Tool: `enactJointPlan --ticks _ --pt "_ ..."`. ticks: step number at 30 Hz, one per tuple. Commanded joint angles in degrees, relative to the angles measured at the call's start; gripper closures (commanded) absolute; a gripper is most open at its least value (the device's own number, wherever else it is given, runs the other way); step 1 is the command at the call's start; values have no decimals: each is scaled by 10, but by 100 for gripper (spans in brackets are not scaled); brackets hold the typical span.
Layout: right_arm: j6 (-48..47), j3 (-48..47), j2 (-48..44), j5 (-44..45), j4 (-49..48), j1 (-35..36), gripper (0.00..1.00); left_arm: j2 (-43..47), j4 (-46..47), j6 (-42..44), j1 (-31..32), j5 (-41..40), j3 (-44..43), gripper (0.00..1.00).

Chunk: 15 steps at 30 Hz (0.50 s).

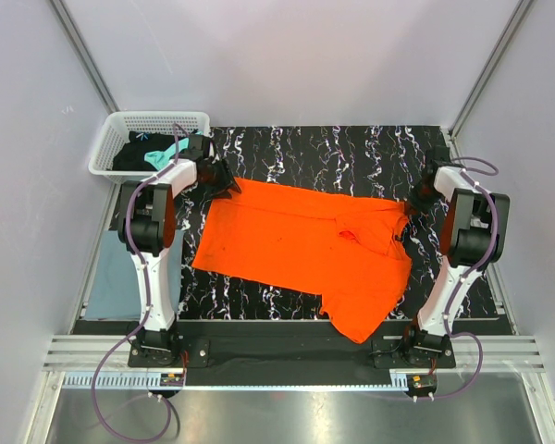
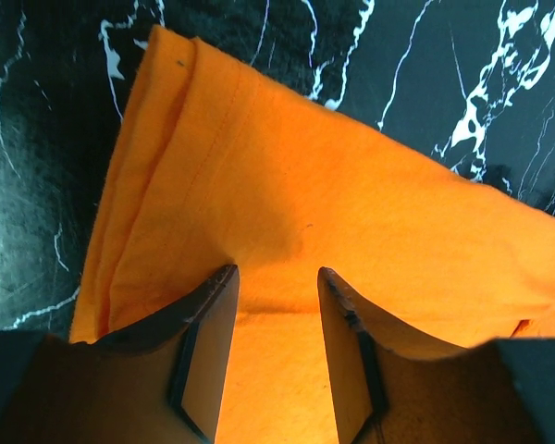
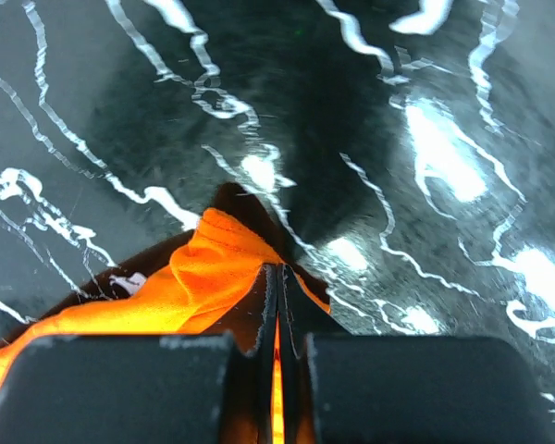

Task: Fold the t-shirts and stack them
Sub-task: Fold the tshirt

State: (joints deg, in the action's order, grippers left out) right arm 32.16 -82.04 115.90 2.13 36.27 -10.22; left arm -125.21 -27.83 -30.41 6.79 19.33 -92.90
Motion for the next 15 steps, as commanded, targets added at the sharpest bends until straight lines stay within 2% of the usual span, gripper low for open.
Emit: enactJointPlan --ticks 1,4,6,8,11,12,15 --pt "50 29 -15 59 -3 -6 100 -30 -11 -2 -8 2 2 53" --pt "44 22 -16 65 -1 -6 100 -29 -11 6 -8 -1 -6 53" --pt "39 23 -23 68 2 -7 95 -26 -12 5 -9 -1 -11 53" --pt "26 22 -31 69 6 -7 78 -14 -12 4 -8 5 -11 53" --pt "-15 12 -34 79 14 -7 61 6 -11 -1 -7 10 -11 51" --pt "-27 -6 -33 90 35 -7 51 12 -11 -7 -8 13 -10 50" --pt "-68 -42 -43 112 76 -7 37 43 -12 -23 -5 30 4 48"
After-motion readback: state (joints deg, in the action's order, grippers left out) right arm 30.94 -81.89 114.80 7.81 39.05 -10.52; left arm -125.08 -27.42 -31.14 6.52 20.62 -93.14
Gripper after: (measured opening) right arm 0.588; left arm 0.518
